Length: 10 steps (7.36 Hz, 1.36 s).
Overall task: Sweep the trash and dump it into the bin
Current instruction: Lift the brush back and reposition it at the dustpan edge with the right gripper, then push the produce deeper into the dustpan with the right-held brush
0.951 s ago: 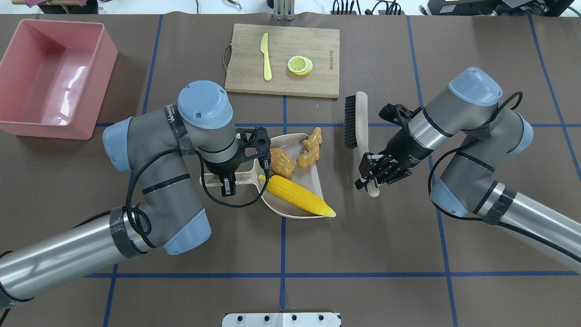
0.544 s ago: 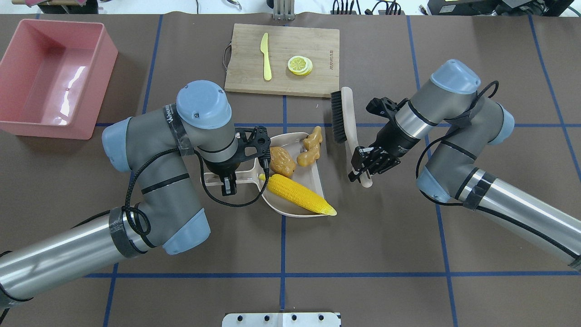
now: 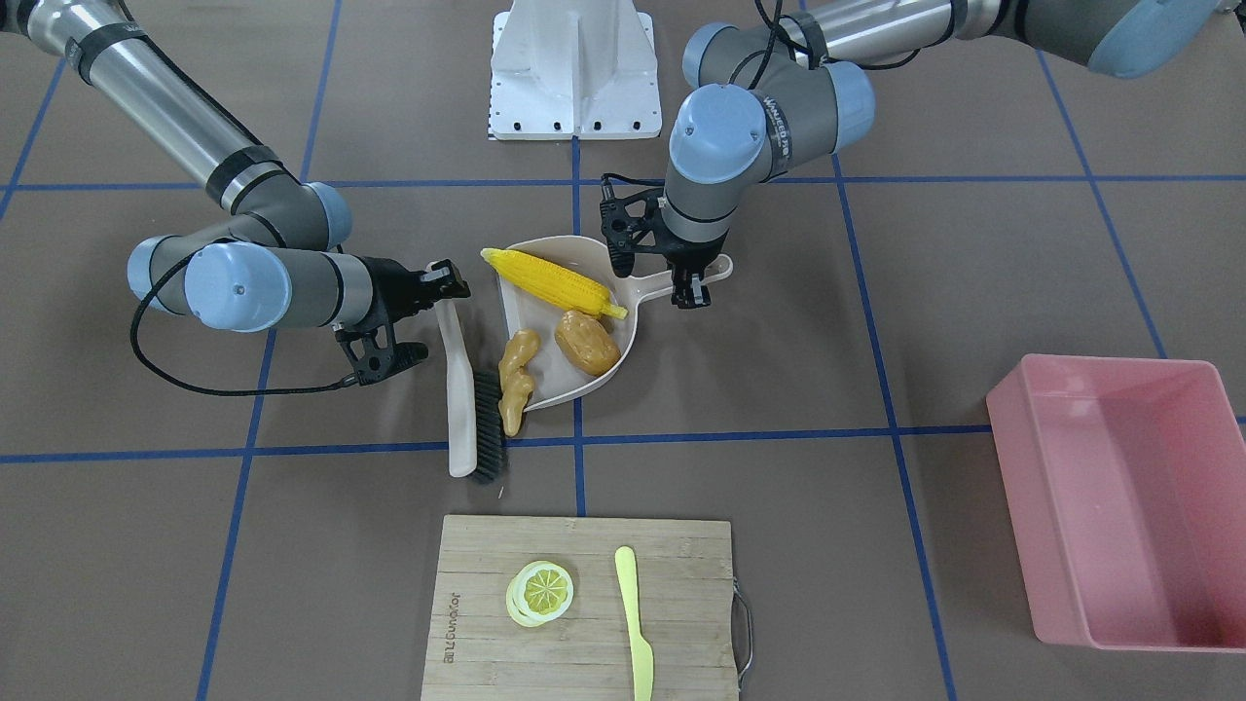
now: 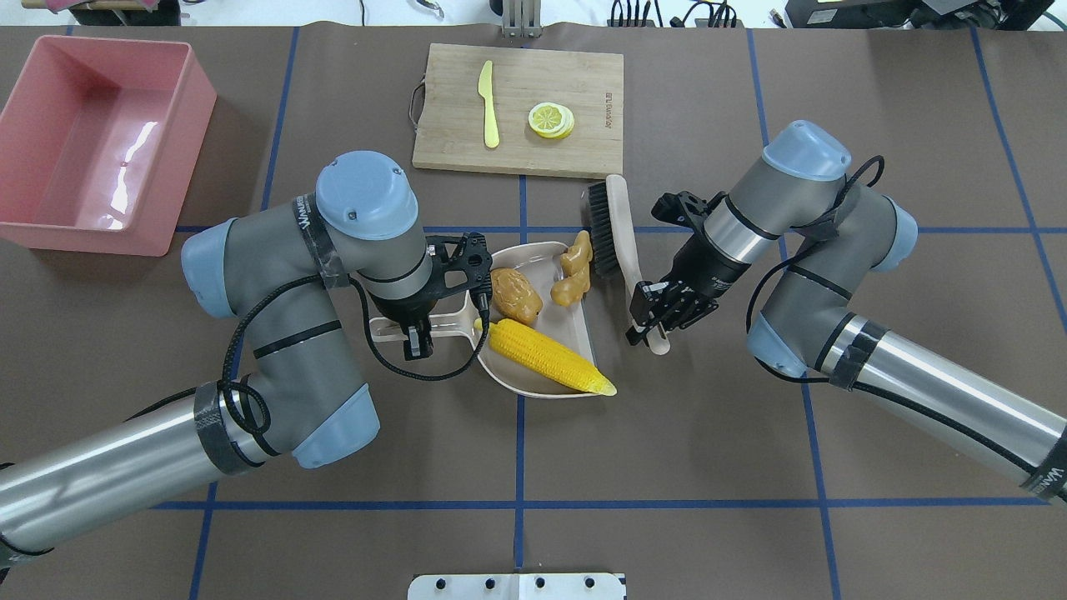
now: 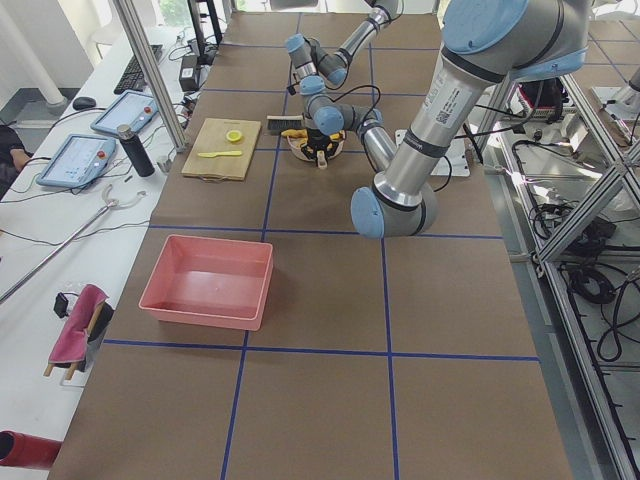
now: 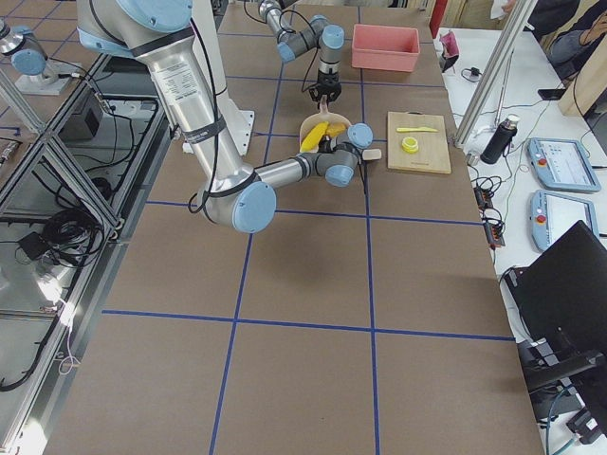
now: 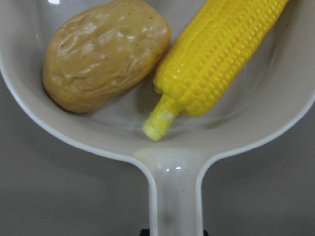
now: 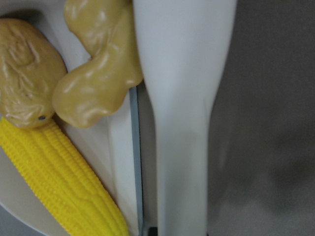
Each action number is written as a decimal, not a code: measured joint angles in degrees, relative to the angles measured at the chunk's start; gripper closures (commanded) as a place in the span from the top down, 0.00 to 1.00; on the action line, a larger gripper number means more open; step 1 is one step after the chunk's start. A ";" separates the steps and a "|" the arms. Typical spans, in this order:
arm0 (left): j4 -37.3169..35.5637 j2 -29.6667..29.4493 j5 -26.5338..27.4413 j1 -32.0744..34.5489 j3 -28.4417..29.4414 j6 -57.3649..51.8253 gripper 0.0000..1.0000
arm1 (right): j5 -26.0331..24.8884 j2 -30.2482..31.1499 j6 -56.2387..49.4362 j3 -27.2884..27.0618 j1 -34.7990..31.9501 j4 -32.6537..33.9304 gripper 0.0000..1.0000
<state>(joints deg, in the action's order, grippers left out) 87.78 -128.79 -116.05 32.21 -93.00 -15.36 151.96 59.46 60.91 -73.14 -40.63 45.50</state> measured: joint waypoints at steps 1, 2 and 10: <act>0.02 0.05 0.00 0.00 -0.07 0.04 0.00 | -0.19 -0.10 0.39 -0.27 0.50 0.49 0.00; 0.02 0.08 -0.03 0.00 -0.12 0.06 0.00 | -0.42 -0.06 1.05 -0.55 0.99 0.69 0.00; 0.20 0.20 -0.08 0.45 -0.98 0.17 0.00 | -6.47 0.70 15.57 -8.71 7.94 1.38 0.00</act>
<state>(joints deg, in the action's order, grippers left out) 87.98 -128.58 -116.13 32.66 -93.98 -15.19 145.50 60.17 76.48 -81.86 -32.69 46.88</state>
